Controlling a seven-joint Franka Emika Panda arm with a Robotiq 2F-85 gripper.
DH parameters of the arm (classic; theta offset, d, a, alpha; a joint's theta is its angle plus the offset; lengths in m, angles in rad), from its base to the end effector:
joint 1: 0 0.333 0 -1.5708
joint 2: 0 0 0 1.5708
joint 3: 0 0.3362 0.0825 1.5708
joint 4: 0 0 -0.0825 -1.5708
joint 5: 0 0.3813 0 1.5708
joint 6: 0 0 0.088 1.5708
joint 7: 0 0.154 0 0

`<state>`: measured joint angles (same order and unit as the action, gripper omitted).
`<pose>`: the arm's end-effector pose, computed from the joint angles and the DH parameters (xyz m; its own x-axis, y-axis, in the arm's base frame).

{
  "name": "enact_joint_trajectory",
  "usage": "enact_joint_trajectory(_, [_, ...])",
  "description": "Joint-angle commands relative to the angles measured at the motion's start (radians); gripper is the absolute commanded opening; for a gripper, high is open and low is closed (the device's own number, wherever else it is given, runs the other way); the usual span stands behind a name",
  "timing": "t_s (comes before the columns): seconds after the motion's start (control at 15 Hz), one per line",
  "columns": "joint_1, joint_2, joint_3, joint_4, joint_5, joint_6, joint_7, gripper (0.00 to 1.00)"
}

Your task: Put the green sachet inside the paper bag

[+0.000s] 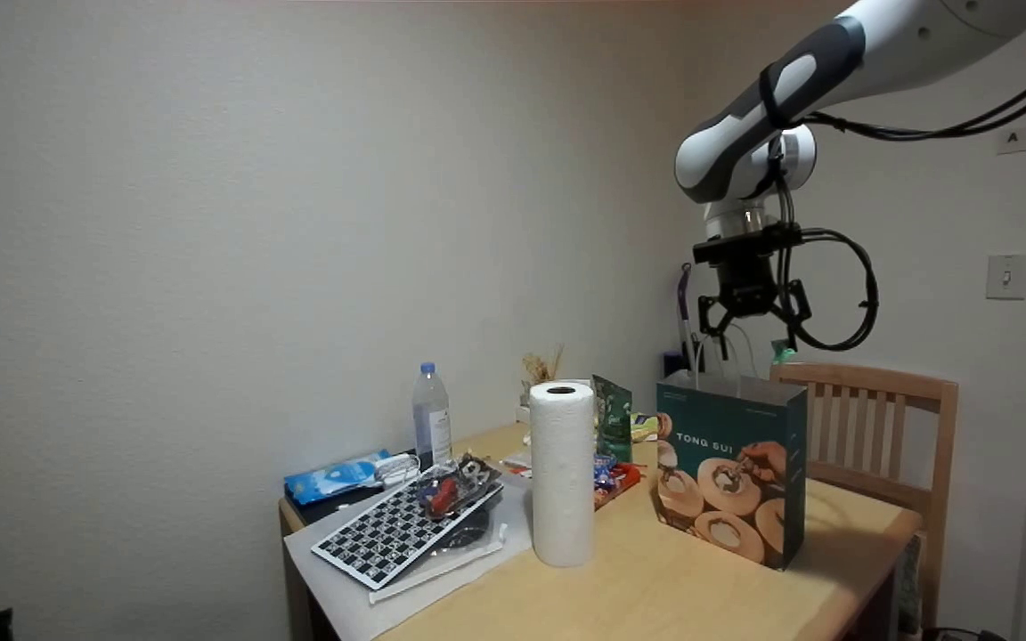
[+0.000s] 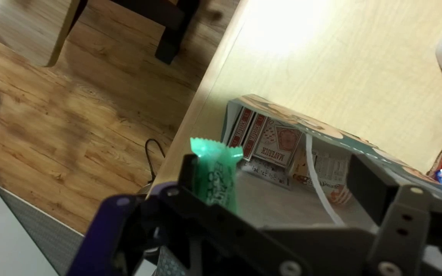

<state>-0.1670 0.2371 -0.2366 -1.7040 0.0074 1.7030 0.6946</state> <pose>0.5491 -0.2245 0.4125 0.4366 -0.8878 -0.1453 -0.8698 -0.4578 0.1837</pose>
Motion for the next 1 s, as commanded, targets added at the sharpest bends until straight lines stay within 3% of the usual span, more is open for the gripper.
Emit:
enact_joint_trajectory(0.0, [-0.006, -0.016, 0.007, 0.002, 0.039, -0.024, 0.001, 1.00])
enact_joint_trajectory(0.2, [0.017, -0.021, 0.022, 0.004, 0.001, -0.033, -0.008, 1.00])
enact_joint_trajectory(0.27, [0.041, 0.025, 0.014, 0.053, -0.060, -0.108, 0.132, 1.00])
enact_joint_trajectory(0.53, [0.061, -0.030, 0.047, 0.014, -0.045, -0.121, 0.042, 1.00])
enact_joint_trajectory(0.93, [0.094, -0.057, 0.080, 0.001, -0.068, -0.147, 0.033, 1.00])
